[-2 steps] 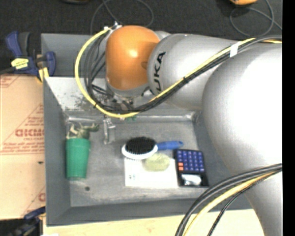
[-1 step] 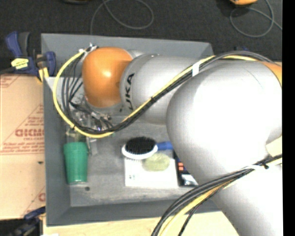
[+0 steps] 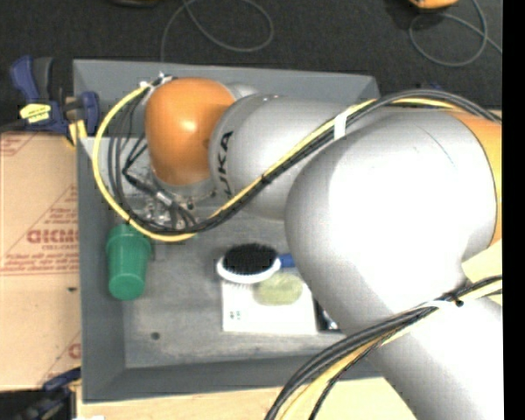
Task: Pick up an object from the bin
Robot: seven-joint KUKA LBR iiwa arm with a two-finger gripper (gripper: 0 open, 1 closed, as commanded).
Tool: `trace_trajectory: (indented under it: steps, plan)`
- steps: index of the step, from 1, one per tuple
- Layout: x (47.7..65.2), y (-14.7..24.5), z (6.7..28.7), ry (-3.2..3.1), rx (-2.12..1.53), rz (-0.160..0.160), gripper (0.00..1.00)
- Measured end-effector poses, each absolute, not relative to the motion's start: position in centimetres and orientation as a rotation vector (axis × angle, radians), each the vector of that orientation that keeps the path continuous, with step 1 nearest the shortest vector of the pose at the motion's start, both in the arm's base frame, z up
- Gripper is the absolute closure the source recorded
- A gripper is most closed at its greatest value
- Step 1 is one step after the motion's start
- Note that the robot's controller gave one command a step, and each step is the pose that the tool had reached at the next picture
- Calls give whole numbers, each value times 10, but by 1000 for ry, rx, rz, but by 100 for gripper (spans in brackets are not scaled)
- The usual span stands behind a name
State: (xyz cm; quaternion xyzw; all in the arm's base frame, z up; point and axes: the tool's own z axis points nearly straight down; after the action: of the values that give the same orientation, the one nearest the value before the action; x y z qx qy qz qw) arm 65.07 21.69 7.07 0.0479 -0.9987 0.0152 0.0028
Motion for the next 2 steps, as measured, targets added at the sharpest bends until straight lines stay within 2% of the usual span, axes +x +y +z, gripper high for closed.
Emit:
trace_trajectory:
  steps: [2]
  plan:
    - [649,216,76,-3129,147,43,100]
